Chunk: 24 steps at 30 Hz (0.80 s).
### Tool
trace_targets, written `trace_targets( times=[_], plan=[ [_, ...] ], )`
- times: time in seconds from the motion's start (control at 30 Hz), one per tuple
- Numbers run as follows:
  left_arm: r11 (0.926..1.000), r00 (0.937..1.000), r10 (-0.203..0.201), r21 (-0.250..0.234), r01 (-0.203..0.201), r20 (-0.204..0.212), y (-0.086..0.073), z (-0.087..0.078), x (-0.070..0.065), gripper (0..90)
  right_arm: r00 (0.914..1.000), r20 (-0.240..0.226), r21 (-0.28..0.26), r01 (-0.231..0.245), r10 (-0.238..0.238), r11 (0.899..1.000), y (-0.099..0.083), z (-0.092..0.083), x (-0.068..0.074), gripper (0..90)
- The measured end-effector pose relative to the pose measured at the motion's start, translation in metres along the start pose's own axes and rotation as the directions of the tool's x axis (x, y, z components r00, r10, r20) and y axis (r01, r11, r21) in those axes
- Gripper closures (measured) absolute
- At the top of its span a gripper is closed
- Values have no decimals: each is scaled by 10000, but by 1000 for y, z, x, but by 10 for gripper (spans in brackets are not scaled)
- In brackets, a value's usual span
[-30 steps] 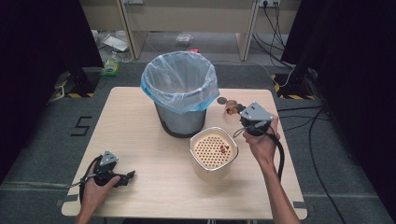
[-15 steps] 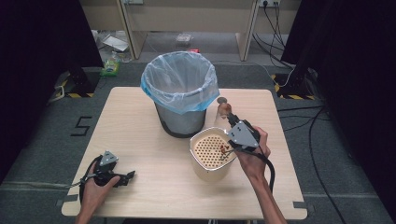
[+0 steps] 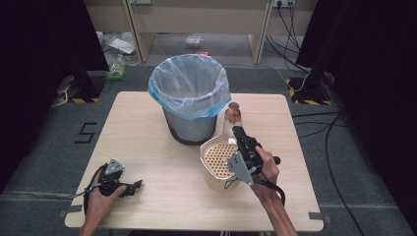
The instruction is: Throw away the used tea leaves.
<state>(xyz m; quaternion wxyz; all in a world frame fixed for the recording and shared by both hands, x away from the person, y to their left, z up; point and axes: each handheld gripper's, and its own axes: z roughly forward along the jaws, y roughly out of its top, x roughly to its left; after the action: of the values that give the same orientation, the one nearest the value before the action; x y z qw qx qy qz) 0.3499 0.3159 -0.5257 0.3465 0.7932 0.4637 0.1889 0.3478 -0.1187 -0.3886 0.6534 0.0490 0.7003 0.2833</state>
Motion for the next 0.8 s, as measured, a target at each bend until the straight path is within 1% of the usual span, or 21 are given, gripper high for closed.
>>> trace_targets(
  times=[0.03,0.07,0.1,0.13,0.2,0.23,0.27,0.3,0.33,0.37,0.4,0.43,0.47,0.5,0.6,0.63,0.67,0.7,0.73,0.77,0.8],
  plan=[
    [10000,10000,0,0,0,1,0,0,0,0,9999,14,-140,157,-157,9998,1,-5,6,876],
    [10000,10000,-3,-1,3,1,0,0,0,0,9990,174,-335,407,-401,9986,4,-8,8,878],
    [10000,10000,-3,-1,3,1,0,0,0,0,9990,174,-335,407,-401,9986,4,-8,8,878],
    [10000,10000,-3,0,3,0,0,0,0,0,9978,23,-203,665,-665,9976,5,-7,12,877],
    [10000,10000,-1,-2,1,-3,0,0,0,0,9980,8,-173,638,-638,9978,4,-7,14,877],
    [10000,10000,-1,0,1,0,0,0,0,0,9990,187,-410,417,-410,9983,5,-8,15,879],
    [10000,10000,-1,0,1,0,0,0,0,0,9981,226,-441,577,-568,9974,6,-8,17,878],
    [10000,10000,2,1,-2,-1,0,0,0,0,9981,226,-441,577,-568,9974,6,-8,17,878],
    [10000,10000,-2,0,2,-1,0,0,0,0,9971,493,-665,617,-585,9959,7,-10,20,879],
    [10000,10000,-1,5,1,5,0,0,0,0,9952,593,-770,823,-779,9936,8,-13,20,879],
    [10000,10000,0,-1,0,-1,0,0,0,0,9906,778,-807,1183,-1121,9897,8,-15,22,880],
    [10000,10000,0,-1,0,-1,0,0,0,0,9843,912,-832,1586,-1510,9838,8,-16,24,879],
    [10000,10000,-1,4,1,4,0,0,0,0,9840,878,-739,1616,-1550,9841,6,-16,25,880],
    [10000,10000,0,-5,0,-4,0,0,0,0,9870,862,-644,1410,-1353,9879,4,-15,26,879],
    [10000,10000,-1,-3,1,-4,0,0,0,0,9887,833,-584,1301,-1250,9898,2,-15,28,879],
    [10000,10000,-6,-9,6,-5,0,0,0,0,9848,856,-586,1561,-1509,9860,3,-17,30,879],
    [10000,10000,-9,-9,9,-5,0,0,0,0,9805,1009,-695,1761,-1687,9819,3,-17,31,880],
    [10000,10000,-7,-10,7,-5,0,0,0,0,9805,1009,-695,1761,-1687,9819,3,-17,31,880],
    [10000,10000,0,-12,0,-8,0,0,0,0,9787,1083,-682,1823,-1744,9809,3,-18,31,880],
    [10000,10000,-2,-12,2,-6,0,0,0,0,9771,1185,-769,1864,-1767,9795,4,-22,30,880],
    [10000,10000,-3,-9,3,-4,0,0,0,0,9736,1245,-749,2015,-1913,9766,3,-23,30,880]
  ],
)
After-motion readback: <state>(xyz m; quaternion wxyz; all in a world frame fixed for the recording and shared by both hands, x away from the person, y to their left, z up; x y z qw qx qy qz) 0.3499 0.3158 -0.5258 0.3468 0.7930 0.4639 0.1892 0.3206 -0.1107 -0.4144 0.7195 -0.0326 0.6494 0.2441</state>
